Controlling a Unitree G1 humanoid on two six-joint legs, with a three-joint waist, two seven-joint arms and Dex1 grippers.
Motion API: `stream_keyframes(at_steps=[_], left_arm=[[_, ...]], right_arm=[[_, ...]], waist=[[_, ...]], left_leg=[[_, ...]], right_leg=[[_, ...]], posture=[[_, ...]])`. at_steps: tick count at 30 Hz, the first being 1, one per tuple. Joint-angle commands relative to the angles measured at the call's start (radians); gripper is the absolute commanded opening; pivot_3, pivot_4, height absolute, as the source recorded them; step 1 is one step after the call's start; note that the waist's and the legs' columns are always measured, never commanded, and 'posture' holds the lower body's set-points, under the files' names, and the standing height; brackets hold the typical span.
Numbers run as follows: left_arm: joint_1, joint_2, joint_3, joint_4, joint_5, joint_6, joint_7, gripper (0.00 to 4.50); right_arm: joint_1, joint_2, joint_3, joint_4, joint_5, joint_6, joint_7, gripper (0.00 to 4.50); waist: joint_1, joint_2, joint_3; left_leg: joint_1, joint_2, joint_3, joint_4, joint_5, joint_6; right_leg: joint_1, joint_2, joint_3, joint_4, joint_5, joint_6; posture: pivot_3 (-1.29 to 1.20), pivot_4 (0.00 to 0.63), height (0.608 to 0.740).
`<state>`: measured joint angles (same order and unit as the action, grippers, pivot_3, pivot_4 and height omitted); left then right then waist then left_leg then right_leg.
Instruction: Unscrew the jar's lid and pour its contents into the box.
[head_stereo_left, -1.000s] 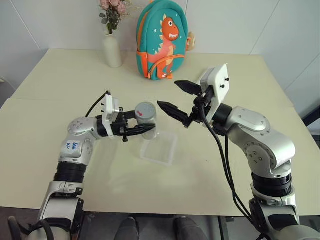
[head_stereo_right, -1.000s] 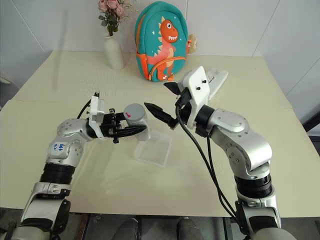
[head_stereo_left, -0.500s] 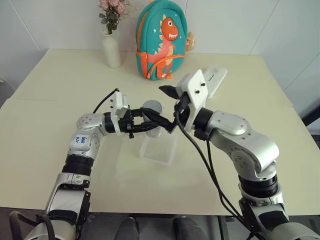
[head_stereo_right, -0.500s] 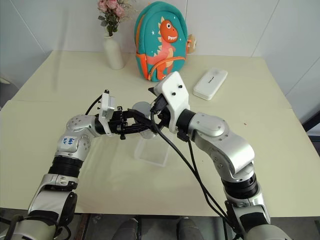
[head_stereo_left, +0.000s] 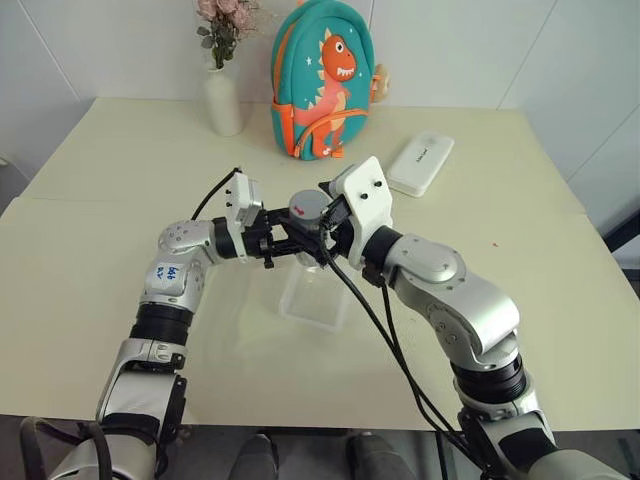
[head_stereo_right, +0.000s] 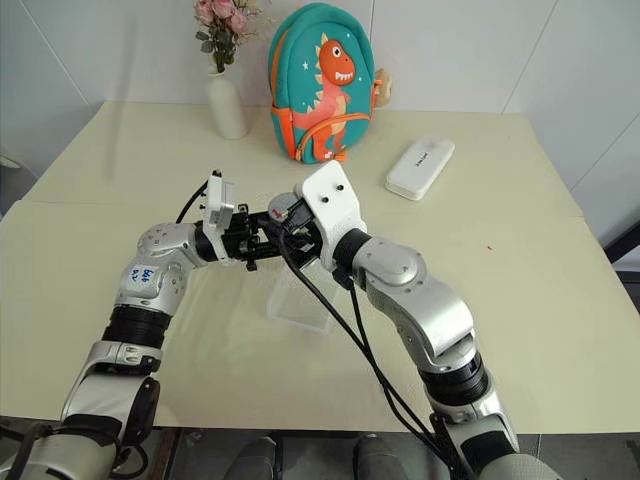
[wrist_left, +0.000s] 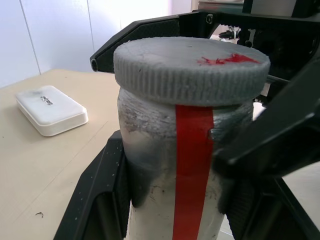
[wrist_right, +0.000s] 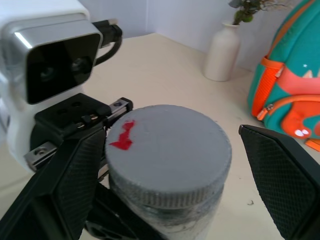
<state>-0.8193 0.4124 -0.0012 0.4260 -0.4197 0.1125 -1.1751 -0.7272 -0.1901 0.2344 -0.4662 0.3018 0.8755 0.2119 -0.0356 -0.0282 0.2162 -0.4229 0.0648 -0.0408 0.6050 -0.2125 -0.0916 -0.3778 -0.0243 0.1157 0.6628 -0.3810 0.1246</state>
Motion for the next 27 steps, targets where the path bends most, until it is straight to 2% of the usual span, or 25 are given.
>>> stream_keyframes(at_steps=[1, 12, 15, 19, 23, 27], left_arm=[[-0.035, -0.003, 0.005, -0.001, 0.002, 0.011, -0.010, 1.98], [-0.042, -0.002, -0.002, 0.008, 0.011, 0.017, -0.030, 1.98], [-0.043, -0.003, -0.001, 0.006, 0.012, 0.017, -0.031, 1.98], [-0.040, -0.003, 0.000, -0.002, 0.012, 0.020, -0.029, 1.98], [-0.037, -0.002, 0.001, -0.008, 0.011, 0.021, -0.029, 1.98], [-0.039, 0.001, 0.007, -0.008, 0.001, 0.020, -0.046, 1.98]], right_arm=[[0.009, 0.023, 0.006, -0.049, -0.032, -0.018, -0.028, 4.50], [0.011, 0.043, -0.008, -0.041, -0.056, -0.057, -0.015, 4.50], [0.015, 0.047, -0.007, -0.045, -0.048, -0.058, -0.005, 3.89], [0.022, 0.057, -0.010, -0.054, -0.041, -0.063, 0.007, 2.60], [0.024, 0.062, -0.006, -0.069, -0.013, -0.058, 0.040, 2.60], [0.026, 0.058, -0.017, -0.080, 0.050, -0.118, 0.139, 2.60]], waist=[[0.000, 0.000, 0.000], [-0.002, 0.000, 0.000], [-0.003, 0.000, 0.000], [-0.004, 0.000, 0.000], [-0.004, 0.000, 0.000], [-0.005, 0.000, 0.000]], left_leg=[[0.000, 0.000, 0.000, 0.000, 0.000, 0.000], [0.000, 0.000, 0.000, 0.000, 0.000, 0.000], [0.000, 0.000, 0.000, 0.000, 0.000, 0.000], [0.000, 0.000, 0.000, 0.000, 0.000, 0.000], [0.000, 0.000, 0.000, 0.000, 0.000, 0.000], [0.000, 0.000, 0.000, 0.000, 0.000, 0.000]], right_leg=[[0.000, 0.000, 0.000, 0.000, 0.000, 0.000], [0.000, 0.000, 0.000, 0.000, 0.000, 0.000], [0.000, 0.000, 0.000, 0.000, 0.000, 0.000], [0.000, 0.000, 0.000, 0.000, 0.000, 0.000], [0.000, 0.000, 0.000, 0.000, 0.000, 0.000], [0.000, 0.000, 0.000, 0.000, 0.000, 0.000]], posture=[[0.00, 0.150, 0.740], [0.00, 0.150, 0.740], [0.00, 0.150, 0.740], [0.00, 0.150, 0.740], [0.00, 0.150, 0.740], [0.00, 0.150, 0.740]])
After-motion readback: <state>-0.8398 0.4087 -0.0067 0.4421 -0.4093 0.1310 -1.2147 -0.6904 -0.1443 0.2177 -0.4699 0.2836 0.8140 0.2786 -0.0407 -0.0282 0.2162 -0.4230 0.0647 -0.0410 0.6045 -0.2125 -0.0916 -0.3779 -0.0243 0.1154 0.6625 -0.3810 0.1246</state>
